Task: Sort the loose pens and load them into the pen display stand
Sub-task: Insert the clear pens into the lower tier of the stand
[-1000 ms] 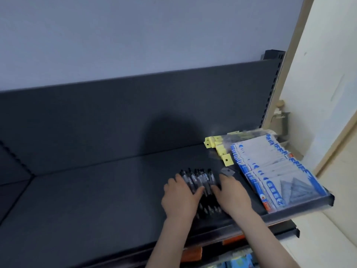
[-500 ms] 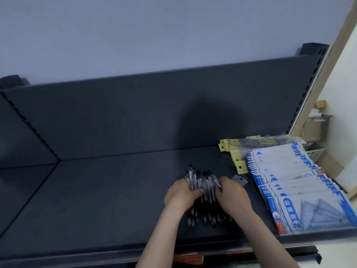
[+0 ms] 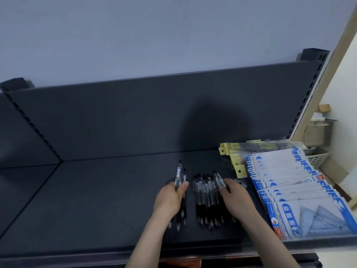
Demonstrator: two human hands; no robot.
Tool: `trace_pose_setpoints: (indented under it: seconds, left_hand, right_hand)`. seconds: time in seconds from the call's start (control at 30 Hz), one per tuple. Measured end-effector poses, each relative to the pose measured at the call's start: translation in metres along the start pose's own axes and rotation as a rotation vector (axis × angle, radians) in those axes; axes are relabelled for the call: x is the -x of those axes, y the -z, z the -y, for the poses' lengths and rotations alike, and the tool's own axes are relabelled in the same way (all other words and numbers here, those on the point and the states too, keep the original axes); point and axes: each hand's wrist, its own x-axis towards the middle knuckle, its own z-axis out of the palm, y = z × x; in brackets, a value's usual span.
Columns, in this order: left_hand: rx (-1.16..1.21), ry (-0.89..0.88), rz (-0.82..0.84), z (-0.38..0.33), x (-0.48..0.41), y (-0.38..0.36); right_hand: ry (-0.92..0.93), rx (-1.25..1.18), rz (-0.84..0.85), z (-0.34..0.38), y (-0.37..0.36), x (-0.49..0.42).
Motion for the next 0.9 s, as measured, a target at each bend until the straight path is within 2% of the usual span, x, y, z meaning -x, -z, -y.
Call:
trace_pose_setpoints:
  seconds: [0.17,0.37,0.63,0.9]
  left_hand:
    - [0.158,0.074,-0.068,0.011,0.004,0.009]
    - [0.736,0.166,-0.060,0.016,0.025,0.032]
    - [0.911,0.206,-0.246,0.048,0.054,0.079]
    - [0.940,0.168,-0.312,0.108,0.088,0.143]
  right_hand:
    - [0.121,-0.042,0.033,0.018,0.004,0.002]
    - [0.207,-0.163,0.145,0.050,-0.007,0.003]
    - [0.196,-0.309,0.293,0.097,-0.052,0.021]
    - [0.243,-0.296,0.325,0.162,-0.105,0.062]
